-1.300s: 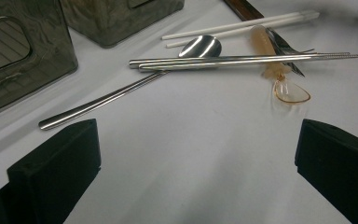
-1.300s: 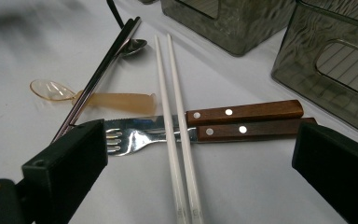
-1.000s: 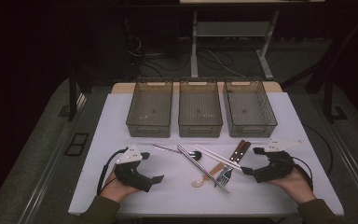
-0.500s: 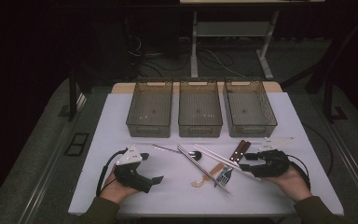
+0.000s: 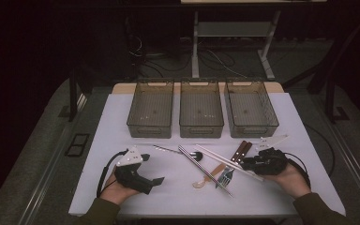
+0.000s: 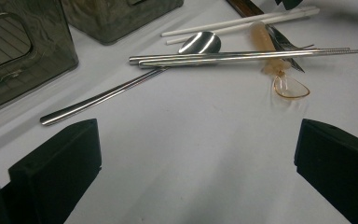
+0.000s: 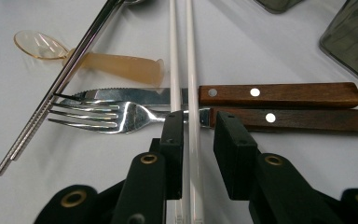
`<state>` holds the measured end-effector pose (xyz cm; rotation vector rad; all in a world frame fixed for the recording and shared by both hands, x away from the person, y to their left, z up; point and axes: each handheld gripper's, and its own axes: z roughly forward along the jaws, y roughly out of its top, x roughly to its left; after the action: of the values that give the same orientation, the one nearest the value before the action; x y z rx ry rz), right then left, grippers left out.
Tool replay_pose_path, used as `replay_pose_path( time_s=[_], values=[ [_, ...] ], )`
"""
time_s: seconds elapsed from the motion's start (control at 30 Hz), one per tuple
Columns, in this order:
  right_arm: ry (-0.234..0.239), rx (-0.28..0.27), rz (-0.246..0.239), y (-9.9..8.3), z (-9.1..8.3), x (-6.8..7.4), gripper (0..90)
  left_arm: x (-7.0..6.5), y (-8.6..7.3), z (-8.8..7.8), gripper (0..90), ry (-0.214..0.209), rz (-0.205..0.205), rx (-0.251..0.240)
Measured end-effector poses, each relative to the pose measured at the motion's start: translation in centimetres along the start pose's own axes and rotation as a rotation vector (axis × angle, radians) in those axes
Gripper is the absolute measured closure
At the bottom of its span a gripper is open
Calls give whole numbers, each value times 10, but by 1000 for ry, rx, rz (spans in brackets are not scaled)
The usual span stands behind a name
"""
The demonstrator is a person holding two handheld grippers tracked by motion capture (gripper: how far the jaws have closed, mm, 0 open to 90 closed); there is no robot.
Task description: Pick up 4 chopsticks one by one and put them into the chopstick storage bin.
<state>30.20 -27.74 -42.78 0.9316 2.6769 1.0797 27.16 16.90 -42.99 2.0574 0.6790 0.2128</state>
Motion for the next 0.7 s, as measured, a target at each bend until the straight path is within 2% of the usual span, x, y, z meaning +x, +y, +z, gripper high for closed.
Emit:
replay_pose_path(
  time_s=[0.7],
  values=[
    [-33, 49, -23, -2, 5, 0, 764, 0, 0, 0, 0, -3, 4, 0]
  ],
)
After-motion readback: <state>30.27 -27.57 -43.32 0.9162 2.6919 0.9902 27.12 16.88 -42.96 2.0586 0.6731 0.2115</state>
